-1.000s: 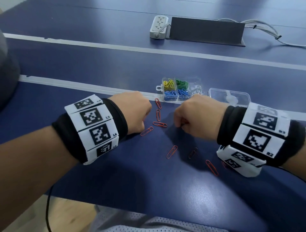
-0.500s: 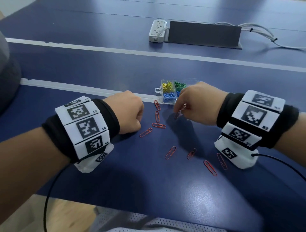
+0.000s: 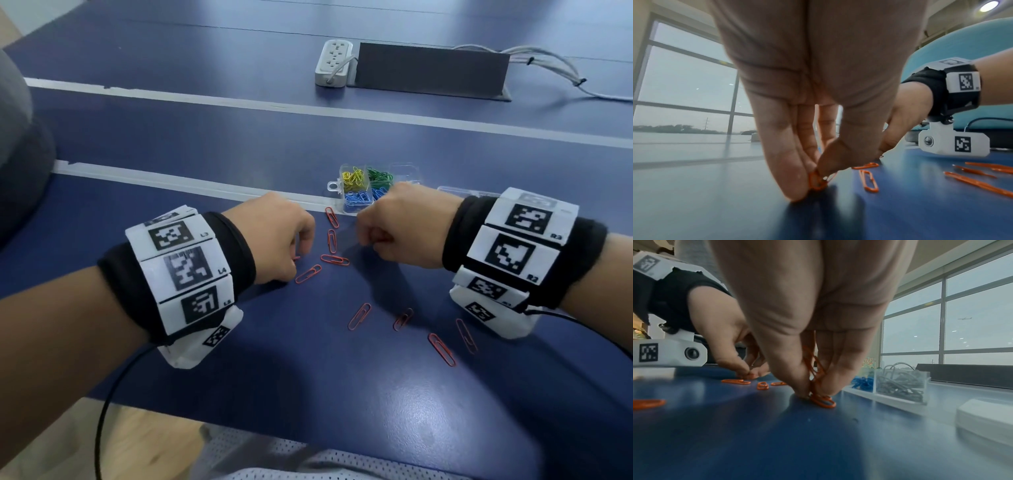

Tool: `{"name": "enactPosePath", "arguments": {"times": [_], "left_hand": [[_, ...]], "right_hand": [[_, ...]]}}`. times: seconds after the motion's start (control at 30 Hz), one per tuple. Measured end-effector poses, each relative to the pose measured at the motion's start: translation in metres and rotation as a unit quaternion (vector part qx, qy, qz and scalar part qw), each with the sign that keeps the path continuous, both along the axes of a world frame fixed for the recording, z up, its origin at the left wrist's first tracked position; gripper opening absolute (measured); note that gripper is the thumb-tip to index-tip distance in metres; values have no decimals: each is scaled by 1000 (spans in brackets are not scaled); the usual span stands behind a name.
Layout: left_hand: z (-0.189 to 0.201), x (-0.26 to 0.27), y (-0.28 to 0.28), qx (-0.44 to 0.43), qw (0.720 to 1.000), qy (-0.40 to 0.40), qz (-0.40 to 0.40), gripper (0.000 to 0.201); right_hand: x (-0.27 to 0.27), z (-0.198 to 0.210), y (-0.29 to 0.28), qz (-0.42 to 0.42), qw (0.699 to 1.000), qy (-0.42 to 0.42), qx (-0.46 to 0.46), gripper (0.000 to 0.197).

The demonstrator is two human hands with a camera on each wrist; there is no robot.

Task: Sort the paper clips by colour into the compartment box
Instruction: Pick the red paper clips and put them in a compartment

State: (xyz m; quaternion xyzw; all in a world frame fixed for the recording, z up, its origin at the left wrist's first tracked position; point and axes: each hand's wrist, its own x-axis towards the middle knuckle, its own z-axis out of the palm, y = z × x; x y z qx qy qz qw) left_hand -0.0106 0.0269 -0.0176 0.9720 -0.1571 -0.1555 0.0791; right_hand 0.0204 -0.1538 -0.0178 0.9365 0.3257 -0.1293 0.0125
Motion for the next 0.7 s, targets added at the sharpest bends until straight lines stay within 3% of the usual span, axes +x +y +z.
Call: {"name": "enactPosePath", "arguments": {"times": [0.27,0.7], "left_hand": [[-2,-5,-11,-19,1000,8,13,23],[1,-12,-18,27,1000,-4,-4,25]], "right_hand": [[-2,-2,-4,-24,999,12,32,30],[3,5,-17,-120,989,6,83,26]]}}
